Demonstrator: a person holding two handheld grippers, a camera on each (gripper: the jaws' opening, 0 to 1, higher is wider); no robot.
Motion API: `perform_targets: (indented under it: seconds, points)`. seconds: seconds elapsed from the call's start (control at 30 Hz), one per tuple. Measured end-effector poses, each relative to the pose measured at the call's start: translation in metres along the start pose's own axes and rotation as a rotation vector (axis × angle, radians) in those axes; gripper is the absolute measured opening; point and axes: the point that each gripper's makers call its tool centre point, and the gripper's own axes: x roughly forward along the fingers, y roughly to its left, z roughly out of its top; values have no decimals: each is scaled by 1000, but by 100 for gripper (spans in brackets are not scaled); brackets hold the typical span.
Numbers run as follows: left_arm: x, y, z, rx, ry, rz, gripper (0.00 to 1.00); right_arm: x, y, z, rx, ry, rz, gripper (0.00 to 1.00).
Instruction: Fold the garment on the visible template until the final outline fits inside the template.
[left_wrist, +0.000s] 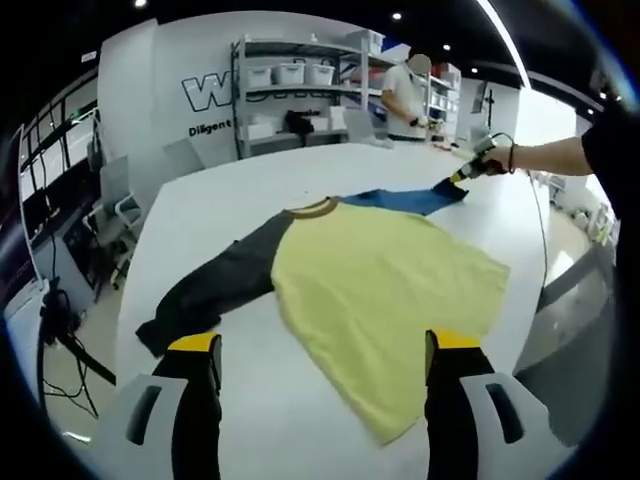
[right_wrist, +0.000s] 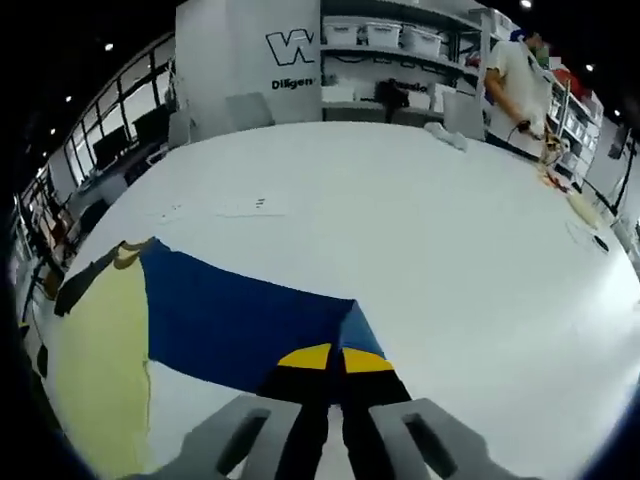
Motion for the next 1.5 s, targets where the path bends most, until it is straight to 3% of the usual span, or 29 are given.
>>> perform_targets:
  seconds: [0.2,0.23,0.6,0.87,1.03,1.17,1.3,1.5]
  points:
    - [-3,-4,0,11,4,-15,88,-5,28,10,42,-11,82,0]
    - [-4,-6,0,20,7,-20,88,-8,42,16,45,-12,112,0]
    - [-4,-14,-7,-1,34,-35,99,-13,118,42,-10,-24,284,0]
    - [-7,-11,-8,-2,26,-24,99,-25,177,57,-93,-37,392,0]
    - [-11,-12,-4,-34,9,-28,99,-32,209,66,-227,-49,420,0]
    - [-13,-11,-3,-40,-7,-28,99,-35,228,73,-241,-64,449,0]
    - [-14,-11,-6,-35,5,-26,99,-36,271,79,-266,-66,523,0]
    - [-17,-13,-8,-31,8,-31,99,-30,305,77,-322,-54,546,0]
